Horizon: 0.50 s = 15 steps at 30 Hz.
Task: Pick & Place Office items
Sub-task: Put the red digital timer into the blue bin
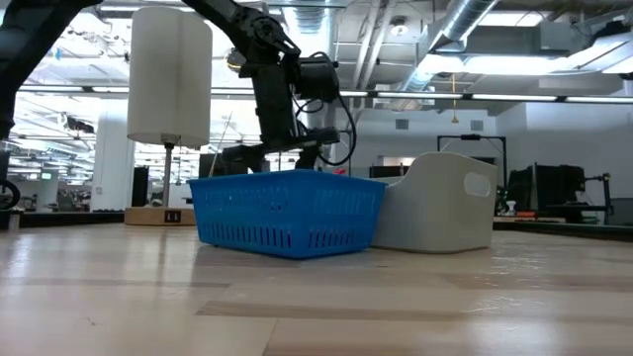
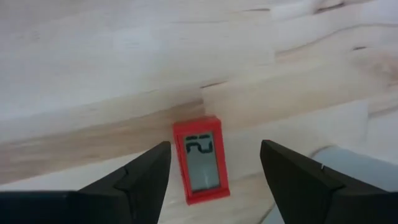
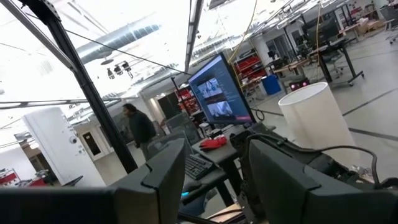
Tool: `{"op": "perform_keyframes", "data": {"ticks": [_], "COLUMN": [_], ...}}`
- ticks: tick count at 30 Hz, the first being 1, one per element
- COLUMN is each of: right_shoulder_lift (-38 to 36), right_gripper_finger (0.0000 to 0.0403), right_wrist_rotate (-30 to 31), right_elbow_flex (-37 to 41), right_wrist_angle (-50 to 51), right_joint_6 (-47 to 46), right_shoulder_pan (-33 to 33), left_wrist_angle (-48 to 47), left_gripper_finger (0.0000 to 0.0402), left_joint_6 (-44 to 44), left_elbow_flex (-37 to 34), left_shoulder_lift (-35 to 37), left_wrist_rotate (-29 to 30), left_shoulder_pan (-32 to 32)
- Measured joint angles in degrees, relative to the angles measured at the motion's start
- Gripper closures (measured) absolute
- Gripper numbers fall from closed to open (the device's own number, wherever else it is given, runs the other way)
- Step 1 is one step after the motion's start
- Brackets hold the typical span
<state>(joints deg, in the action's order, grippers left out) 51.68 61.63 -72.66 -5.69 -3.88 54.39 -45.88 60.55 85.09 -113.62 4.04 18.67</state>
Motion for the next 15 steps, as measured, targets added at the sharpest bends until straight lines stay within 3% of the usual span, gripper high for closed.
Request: {"op": "perform_keyframes", "data": {"ticks": [15], "right_shoulder_lift": [-1.1], "right_gripper_finger": [0.0232], "right_wrist_rotate": [0.0], "right_elbow_flex": [0.0], "right_wrist_angle": [-0.9], "right_joint_6": [1.6], "right_shoulder_pan": [0.8], "left_wrist_angle": [0.6], "left_gripper_finger": [0.0142], "left_joint_6": [-0.2], "left_elbow_flex": [-0.6], "left_shoulder_lift": [-6.6], "left_wrist_rotate": [-3.6], "left_shoulder_pan": [-1.6]}}
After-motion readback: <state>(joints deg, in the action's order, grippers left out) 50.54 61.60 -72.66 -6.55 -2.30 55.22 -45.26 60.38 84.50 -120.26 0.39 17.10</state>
